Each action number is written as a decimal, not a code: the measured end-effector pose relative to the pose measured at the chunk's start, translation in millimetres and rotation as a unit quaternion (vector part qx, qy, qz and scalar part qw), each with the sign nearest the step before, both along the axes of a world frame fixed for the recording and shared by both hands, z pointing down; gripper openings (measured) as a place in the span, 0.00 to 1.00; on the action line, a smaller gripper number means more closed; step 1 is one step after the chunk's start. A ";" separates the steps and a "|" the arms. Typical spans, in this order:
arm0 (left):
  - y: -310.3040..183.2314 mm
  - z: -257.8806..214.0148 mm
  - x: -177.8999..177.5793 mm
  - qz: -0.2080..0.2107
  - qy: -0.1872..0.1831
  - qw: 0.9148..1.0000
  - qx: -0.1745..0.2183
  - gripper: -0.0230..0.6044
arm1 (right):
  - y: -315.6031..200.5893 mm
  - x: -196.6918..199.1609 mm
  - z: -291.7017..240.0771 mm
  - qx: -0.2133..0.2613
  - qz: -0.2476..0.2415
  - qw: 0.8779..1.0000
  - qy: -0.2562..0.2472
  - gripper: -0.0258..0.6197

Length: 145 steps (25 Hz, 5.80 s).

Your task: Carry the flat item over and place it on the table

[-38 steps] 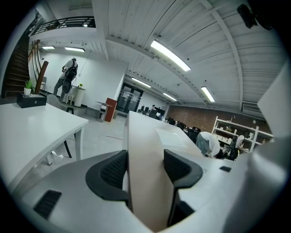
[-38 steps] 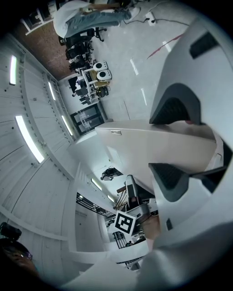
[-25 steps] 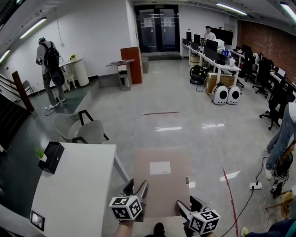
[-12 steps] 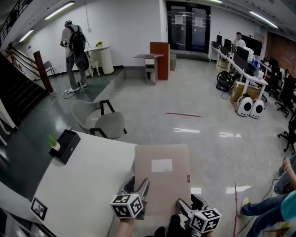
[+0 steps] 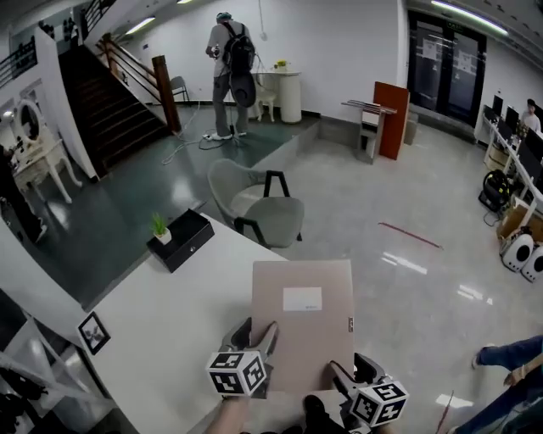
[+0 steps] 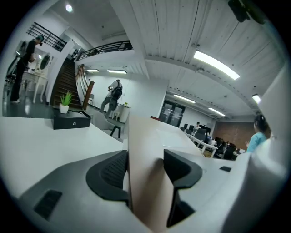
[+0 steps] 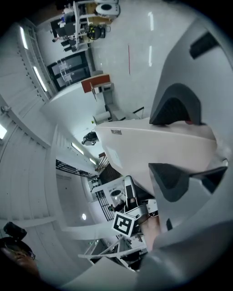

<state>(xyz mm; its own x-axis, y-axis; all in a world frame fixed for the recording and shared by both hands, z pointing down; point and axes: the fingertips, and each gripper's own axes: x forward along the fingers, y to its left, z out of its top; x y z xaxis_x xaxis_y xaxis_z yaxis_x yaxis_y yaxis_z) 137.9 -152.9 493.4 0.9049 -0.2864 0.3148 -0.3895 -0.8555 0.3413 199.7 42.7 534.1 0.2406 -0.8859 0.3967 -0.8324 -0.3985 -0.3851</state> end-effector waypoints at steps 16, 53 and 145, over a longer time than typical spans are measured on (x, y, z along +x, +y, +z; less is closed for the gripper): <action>-89.5 5.8 -128.1 -0.315 -0.014 0.949 -0.010 0.44 | -164.7 -23.0 3.6 0.007 -0.298 0.955 -0.007 0.44; -138.2 41.6 -270.7 -0.489 -0.026 0.871 -0.038 0.44 | -281.7 -132.4 32.9 -0.009 -0.463 0.886 -0.005 0.44; -236.1 103.0 -304.1 -0.469 -0.082 0.866 -0.156 0.43 | -370.5 -158.9 70.9 -0.073 -0.431 0.900 0.010 0.46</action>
